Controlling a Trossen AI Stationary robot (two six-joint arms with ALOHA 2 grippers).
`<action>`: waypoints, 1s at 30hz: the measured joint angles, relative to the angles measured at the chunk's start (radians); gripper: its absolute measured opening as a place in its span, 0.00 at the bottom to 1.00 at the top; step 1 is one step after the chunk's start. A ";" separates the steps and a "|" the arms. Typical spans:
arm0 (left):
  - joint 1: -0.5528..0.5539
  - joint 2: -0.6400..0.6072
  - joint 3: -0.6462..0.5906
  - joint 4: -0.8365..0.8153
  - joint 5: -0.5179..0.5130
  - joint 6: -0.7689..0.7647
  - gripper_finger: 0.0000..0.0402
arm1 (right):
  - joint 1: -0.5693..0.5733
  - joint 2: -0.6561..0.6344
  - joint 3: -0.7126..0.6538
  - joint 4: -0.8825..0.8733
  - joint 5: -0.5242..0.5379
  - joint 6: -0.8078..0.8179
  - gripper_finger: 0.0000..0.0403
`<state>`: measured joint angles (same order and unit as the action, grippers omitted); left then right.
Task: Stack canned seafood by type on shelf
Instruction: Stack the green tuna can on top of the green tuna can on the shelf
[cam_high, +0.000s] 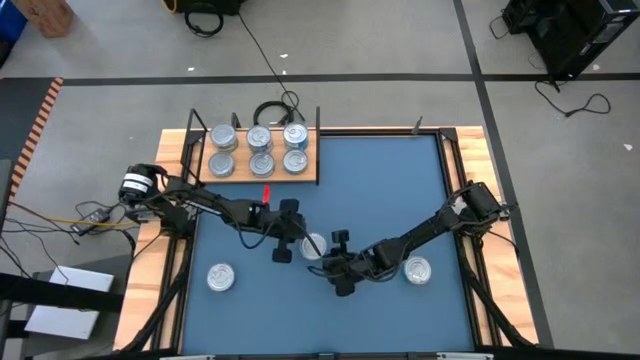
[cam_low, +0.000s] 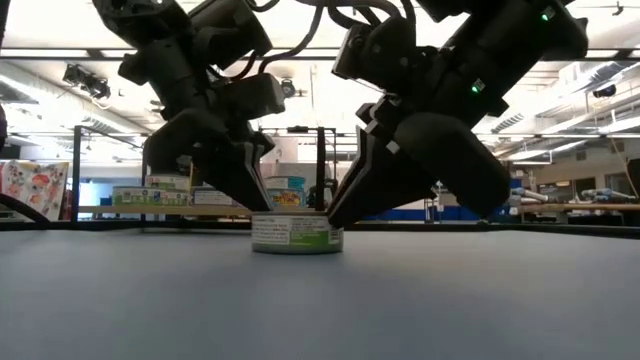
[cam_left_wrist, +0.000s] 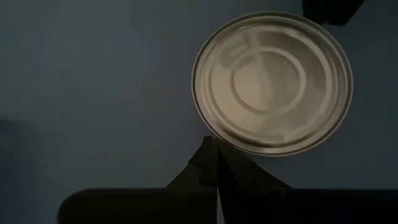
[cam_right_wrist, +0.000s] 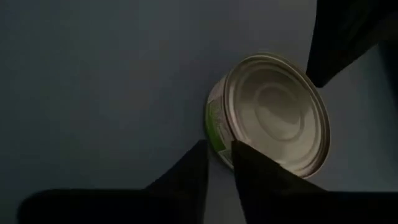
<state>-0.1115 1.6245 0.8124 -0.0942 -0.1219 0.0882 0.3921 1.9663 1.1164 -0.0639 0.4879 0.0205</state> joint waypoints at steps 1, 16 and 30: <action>-0.002 0.000 0.000 -0.001 -0.001 0.013 0.00 | 0.004 0.000 0.000 0.000 0.010 -0.006 0.23; -0.031 0.000 0.000 0.000 0.003 0.037 0.00 | -0.018 0.011 -0.001 0.020 -0.039 -0.181 0.33; -0.080 -0.010 0.061 -0.117 -0.095 0.121 0.01 | -0.051 0.014 -0.001 0.077 -0.042 -0.190 0.02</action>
<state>-0.1912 1.6146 0.8735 -0.2109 -0.2171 0.2088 0.3409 1.9804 1.1151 0.0135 0.4457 -0.1698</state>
